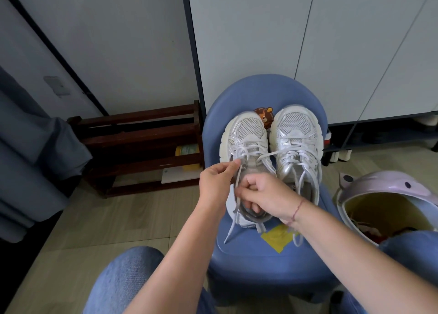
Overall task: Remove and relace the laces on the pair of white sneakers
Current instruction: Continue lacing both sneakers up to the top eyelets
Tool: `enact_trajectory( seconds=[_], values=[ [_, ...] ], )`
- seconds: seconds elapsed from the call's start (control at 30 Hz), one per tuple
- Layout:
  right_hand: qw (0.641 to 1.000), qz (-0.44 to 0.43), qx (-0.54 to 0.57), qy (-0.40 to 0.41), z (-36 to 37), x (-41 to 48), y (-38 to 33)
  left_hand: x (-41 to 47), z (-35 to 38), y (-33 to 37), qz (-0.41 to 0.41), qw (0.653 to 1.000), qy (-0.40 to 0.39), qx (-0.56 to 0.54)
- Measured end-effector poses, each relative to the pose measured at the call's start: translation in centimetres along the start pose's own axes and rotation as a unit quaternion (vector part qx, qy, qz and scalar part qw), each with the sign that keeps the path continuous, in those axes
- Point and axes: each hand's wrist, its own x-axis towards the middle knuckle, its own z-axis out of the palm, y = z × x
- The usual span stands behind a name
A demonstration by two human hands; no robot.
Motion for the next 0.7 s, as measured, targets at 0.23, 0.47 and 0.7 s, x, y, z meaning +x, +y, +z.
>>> enact_trajectory(
  seconds=[0.23,0.47,0.7],
  values=[
    [0.958,0.022,-0.122,-0.257,-0.2,-2.3,-0.3,-0.1,0.1,0.0,0.002,1.000,0.006,0.006],
    [0.983,-0.048,-0.174,-0.023,-3.6,-1.3,-1.8,0.2,0.2,-0.3,0.002,1.000,0.000,0.000],
    [0.917,-0.029,-0.387,0.096,-7.9,0.9,-2.5,0.0,0.8,-0.3,0.013,1.000,-0.006,0.015]
  ],
)
